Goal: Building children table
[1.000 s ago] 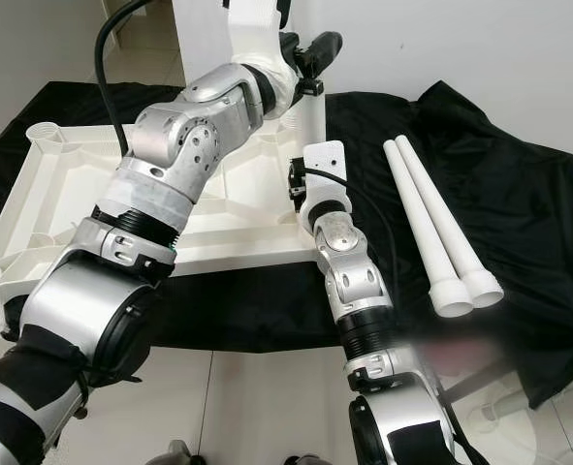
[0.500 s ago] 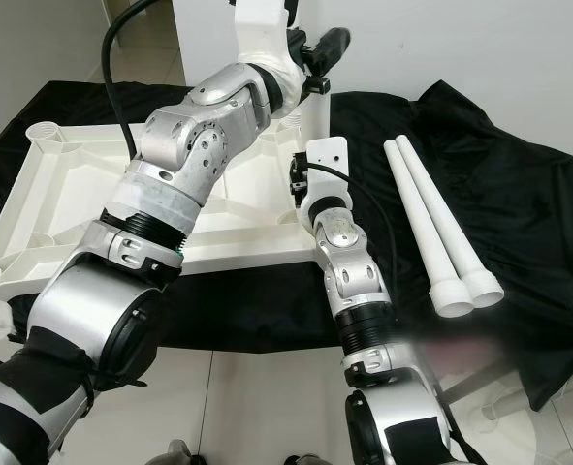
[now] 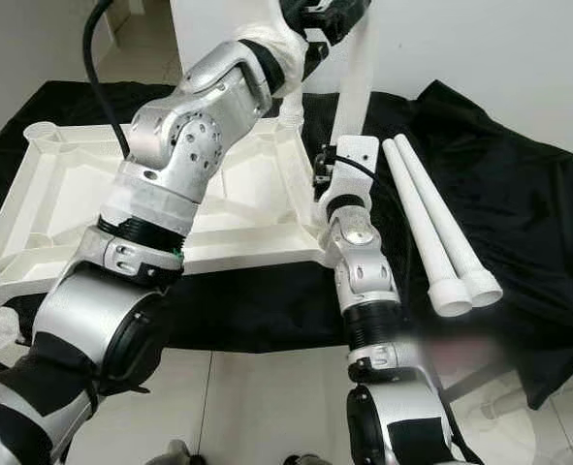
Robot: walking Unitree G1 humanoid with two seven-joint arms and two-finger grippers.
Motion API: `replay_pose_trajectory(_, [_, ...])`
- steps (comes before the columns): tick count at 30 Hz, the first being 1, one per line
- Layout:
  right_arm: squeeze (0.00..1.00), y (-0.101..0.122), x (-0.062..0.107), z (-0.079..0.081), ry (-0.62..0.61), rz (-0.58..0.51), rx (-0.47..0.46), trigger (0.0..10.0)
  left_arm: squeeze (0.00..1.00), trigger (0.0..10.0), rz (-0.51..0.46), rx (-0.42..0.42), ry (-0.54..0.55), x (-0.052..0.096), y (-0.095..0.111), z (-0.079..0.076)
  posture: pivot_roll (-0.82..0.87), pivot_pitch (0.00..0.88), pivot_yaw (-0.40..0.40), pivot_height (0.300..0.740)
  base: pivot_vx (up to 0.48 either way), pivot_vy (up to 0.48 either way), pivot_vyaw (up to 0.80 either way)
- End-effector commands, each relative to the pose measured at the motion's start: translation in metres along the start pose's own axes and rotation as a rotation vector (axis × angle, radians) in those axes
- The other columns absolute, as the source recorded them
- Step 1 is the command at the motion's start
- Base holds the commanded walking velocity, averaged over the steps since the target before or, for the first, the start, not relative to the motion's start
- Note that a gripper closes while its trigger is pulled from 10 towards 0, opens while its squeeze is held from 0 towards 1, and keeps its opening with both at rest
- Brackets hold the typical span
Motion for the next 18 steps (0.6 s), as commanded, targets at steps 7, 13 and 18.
replay_pose_trajectory(7, [0.00, -0.006, 0.017, -0.011, -0.022, -0.046, 0.022, 10.0, 0.00, 10.0, -0.009, -0.090, -0.092, 0.026, -0.013, 0.017, -0.03, 0.057, 0.001, 0.740, 0.000, 0.000, 0.00])
replay_pose_trajectory(13, [0.00, -0.002, 0.032, -0.016, 0.042, -0.134, -0.002, 10.0, 0.00, 10.0, 0.035, -0.093, -0.076, 0.052, -0.029, 0.036, -0.03, 0.056, -0.001, 0.740, 0.000, 0.000, 0.00])
replay_pose_trajectory(18, [0.00, -0.007, 0.040, -0.015, 0.101, -0.163, 0.013, 10.0, 0.00, 10.0, 0.084, -0.113, -0.063, 0.070, -0.042, 0.047, -0.03, 0.060, -0.007, 0.740, 0.000, 0.000, 0.00])
Point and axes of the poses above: a point about 5 cm out from each wrist's last joint towards the gripper, its own x axis pointing back from the gripper into the wrist, its own y axis along the axis of the wrist's last joint, z = x × y, the point moved 3 cm from there along -x, pointing out of the wrist towards the gripper, and after that the axes turned 15 degrees about x, right-handed, at the moved point
